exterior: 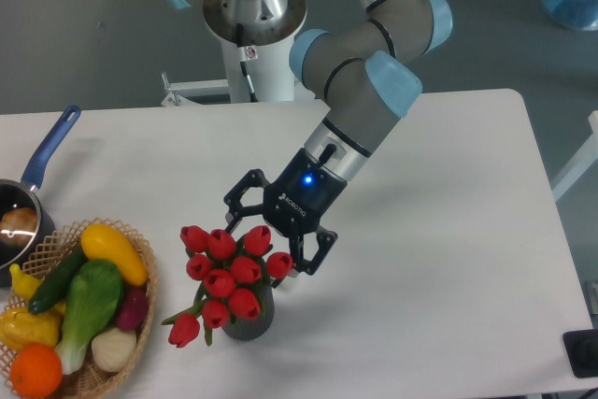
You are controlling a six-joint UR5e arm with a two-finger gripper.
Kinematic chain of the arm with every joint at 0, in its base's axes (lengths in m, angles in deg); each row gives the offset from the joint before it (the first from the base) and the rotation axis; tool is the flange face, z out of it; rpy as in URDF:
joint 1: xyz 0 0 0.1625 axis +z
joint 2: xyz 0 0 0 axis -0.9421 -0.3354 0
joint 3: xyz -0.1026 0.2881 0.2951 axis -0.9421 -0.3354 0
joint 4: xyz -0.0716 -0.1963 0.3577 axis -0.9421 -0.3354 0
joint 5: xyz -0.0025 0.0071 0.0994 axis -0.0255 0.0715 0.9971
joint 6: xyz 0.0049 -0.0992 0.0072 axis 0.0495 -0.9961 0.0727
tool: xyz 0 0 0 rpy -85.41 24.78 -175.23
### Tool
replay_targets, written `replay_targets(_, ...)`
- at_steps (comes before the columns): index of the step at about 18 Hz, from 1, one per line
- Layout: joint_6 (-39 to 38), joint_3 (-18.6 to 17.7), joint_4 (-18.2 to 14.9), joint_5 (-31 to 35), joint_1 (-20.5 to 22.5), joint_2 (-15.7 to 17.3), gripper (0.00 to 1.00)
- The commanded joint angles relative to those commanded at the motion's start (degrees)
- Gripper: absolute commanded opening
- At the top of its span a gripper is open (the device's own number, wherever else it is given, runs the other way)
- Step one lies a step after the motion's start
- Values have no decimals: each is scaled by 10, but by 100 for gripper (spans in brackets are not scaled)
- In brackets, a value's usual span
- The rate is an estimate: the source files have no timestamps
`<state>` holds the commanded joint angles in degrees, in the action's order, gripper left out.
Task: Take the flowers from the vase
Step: 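Lower the gripper around the tulip stems and close on them, then lift the tulip bunch straight up out of the vase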
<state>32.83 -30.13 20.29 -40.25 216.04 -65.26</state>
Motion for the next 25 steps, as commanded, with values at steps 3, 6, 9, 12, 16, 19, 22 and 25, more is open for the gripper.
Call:
replay_targets(3, -4, -5, 0, 0, 1, 1, 29)
replay_targets(6, -4, -6, 0, -1, 1, 2, 0)
replay_targets(9, -4, -6, 0, -1, 5, 5, 0)
replay_targets(12, -16, -6, 0, -6, 10, 15, 0)
replay_targets(16, -79, -3, 0, -61, 32, 40, 0)
replay_targets(19, -102, 2, 0, -84, 43, 51, 0)
replay_targets(22, -109, 2, 1, -90, 42, 59, 0)
replay_targets(25, -115, 2, 0, -106, 42, 68, 0)
